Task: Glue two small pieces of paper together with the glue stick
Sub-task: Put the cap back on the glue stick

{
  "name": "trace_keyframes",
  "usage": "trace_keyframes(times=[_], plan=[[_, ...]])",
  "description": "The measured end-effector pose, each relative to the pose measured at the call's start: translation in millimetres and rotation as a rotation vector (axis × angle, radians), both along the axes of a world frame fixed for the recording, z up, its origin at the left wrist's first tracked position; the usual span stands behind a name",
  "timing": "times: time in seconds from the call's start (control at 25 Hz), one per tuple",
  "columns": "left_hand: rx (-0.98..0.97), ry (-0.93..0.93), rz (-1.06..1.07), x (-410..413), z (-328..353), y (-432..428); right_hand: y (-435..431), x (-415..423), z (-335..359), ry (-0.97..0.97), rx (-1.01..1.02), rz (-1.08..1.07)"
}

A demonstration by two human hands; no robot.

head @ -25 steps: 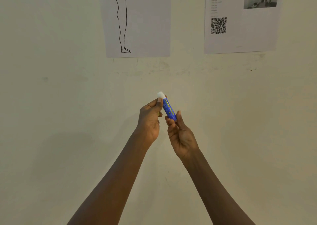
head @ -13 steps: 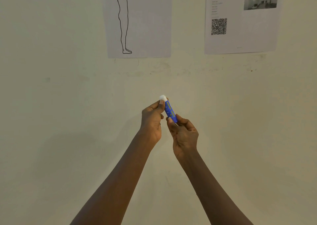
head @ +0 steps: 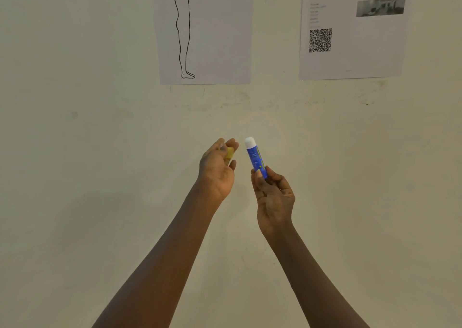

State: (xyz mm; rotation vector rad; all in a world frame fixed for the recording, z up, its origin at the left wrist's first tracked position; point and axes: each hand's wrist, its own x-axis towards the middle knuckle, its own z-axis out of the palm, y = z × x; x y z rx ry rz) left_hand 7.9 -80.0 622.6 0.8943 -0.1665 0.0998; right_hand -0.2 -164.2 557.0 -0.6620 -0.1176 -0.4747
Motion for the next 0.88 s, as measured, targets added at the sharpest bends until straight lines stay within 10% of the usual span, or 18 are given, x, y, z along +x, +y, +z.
trace_keyframes(times=[0.32,0.88], plan=[[-0.215,-0.03,-0.099,1.9,-4.4,3.9,2.4,-0.6,1.3,0.029,-0.133,0.036],[0.255,-0.158,0.114,10.0,-4.4,6.2,-11.6,4.2,0.3,-0.068,-0.485,-0.241]])
